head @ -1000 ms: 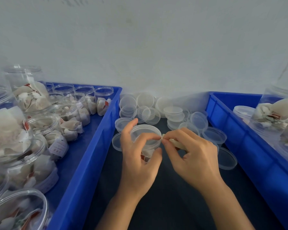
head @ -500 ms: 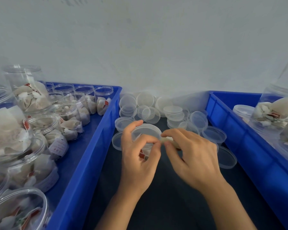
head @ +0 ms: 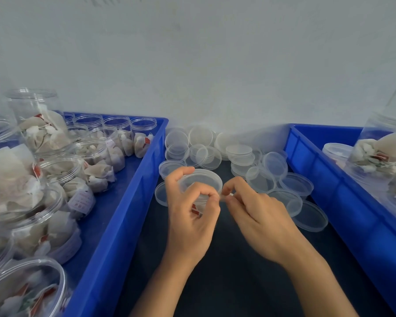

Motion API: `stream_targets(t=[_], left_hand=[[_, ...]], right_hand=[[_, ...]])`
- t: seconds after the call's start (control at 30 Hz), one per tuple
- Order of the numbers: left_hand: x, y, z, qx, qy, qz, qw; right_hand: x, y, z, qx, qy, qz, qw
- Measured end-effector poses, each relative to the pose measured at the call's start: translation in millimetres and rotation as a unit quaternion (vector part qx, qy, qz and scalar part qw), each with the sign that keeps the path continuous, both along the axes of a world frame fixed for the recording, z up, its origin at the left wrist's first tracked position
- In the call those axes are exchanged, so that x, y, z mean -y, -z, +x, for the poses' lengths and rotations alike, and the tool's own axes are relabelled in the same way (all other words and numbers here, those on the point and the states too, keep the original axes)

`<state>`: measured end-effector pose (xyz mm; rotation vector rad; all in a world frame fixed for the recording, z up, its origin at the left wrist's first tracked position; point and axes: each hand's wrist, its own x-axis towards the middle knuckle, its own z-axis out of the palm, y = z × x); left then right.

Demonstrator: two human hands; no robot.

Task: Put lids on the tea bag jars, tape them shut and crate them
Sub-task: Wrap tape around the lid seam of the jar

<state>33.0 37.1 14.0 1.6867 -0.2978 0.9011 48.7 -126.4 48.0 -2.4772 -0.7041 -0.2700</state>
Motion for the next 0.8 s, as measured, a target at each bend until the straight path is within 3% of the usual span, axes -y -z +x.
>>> stream_targets(t=[0.2, 0.4, 0.53, 0.67, 0.8], left_hand=[[-0.5, 0.6, 0.7, -0.036, 0.003, -0.007, 0.999], [-4.2, 7.8, 2.8, -0.015, 0.011, -0.006, 1.000], [-4.8, 20.1, 8.1, -0.047, -0.021, 0.015, 0.999], [-10.2, 20.8, 10.4, -0.100, -0.030, -0.028, 0.994], [-13.6, 15.6, 6.4, -0.104, 0.020, -0.034, 0.994]], right_hand=[[5.7, -1.5, 5.7, -0.092, -0.046, 0.095, 0.990], [8.3, 2.5, 8.2, -0.058, -0.024, 0.147, 0.987], [10.2, 3.2, 7.9, -0.032, -0.005, 0.114, 0.993], [9.8, 2.9, 5.9, -0.005, 0.007, 0.071, 0.997], [9.3, 0.8, 3.3, 0.022, 0.012, 0.063, 0.998]])
